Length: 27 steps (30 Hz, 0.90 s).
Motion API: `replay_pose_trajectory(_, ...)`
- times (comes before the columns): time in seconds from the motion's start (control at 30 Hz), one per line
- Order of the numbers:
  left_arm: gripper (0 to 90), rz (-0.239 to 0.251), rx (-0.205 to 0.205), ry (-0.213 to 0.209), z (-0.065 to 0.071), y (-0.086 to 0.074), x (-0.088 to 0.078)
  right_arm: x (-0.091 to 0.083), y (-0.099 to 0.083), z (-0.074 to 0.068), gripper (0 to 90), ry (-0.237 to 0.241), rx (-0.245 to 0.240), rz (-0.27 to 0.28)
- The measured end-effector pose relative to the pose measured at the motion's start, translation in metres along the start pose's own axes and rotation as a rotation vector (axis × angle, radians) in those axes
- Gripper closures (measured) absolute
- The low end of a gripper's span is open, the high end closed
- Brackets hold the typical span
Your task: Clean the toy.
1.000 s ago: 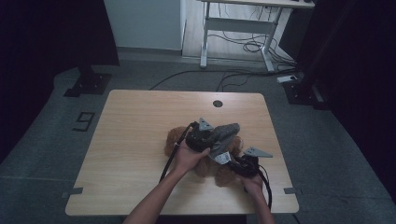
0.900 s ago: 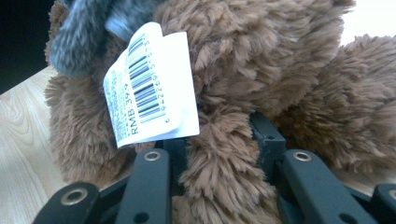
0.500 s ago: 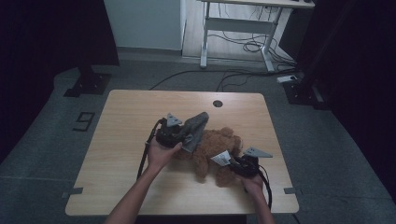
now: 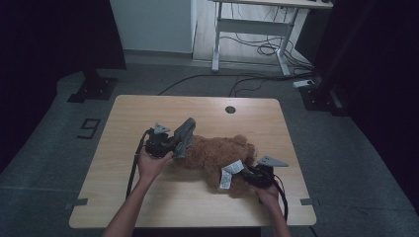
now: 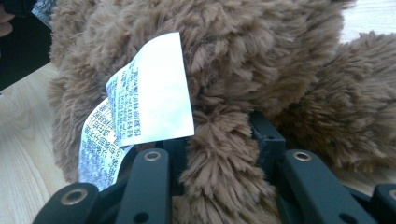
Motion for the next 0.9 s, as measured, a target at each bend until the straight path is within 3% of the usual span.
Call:
replay_pose_trajectory(0.23, 73.4, -0.053, -0.059, -0.02, -0.01, -0.033, 0.011, 0.0, -0.001, 0.001, 65.5, 0.001, 0.005, -0.007)
replay_pose_trajectory(0.33, 73.4, -0.059, -0.055, -0.023, -0.013, -0.034, 0.009, 0.0, -0.001, 0.002, 65.5, 0.001, 0.007, -0.006)
replay_pose_trajectory(0.43, 73.5, -0.043, -0.028, -0.002, -0.017, -0.018, -0.001, 0.0, -0.001, 0.003, 65.5, 0.001, 0.011, -0.007)
replay_pose_trajectory(0.53, 73.5, -0.005, 0.01, 0.003, -0.014, 0.01, -0.011, 0.0, -0.001, 0.003, 65.4, -0.001, 0.011, -0.007)
replay_pose_trajectory(0.57, 73.4, -0.005, 0.01, 0.003, -0.014, 0.01, -0.011, 0.0, -0.001, 0.003, 65.4, -0.001, 0.011, -0.007)
replay_pose_trajectory(0.67, 73.4, 0.035, 0.047, -0.026, -0.001, 0.038, -0.014, 0.0, -0.001, 0.003, 65.4, -0.003, 0.015, -0.007)
replay_pose_trajectory(0.73, 73.4, 0.055, 0.069, -0.054, 0.014, 0.056, -0.01, 0.0, 0.0, 0.004, 65.1, -0.008, 0.01, -0.004)
replay_pose_trajectory(0.83, 73.3, 0.056, 0.089, -0.075, 0.027, 0.067, 0.0, 0.0, 0.001, 0.005, 64.9, -0.012, 0.005, -0.007)
replay_pose_trajectory(0.9, 73.2, 0.028, 0.098, -0.084, 0.034, 0.068, 0.012, 0.001, 0.002, 0.006, 64.8, -0.012, 0.006, -0.002)
Point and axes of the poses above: each handheld gripper's, and its own axes: x roughly forward along the jaws, y roughly out of its top, z roughly to its right, the point moved 9 cm from there along x, roughly forward along the jaws, and after that the axes turned 13 degrees about x, right-handed, at the moved point
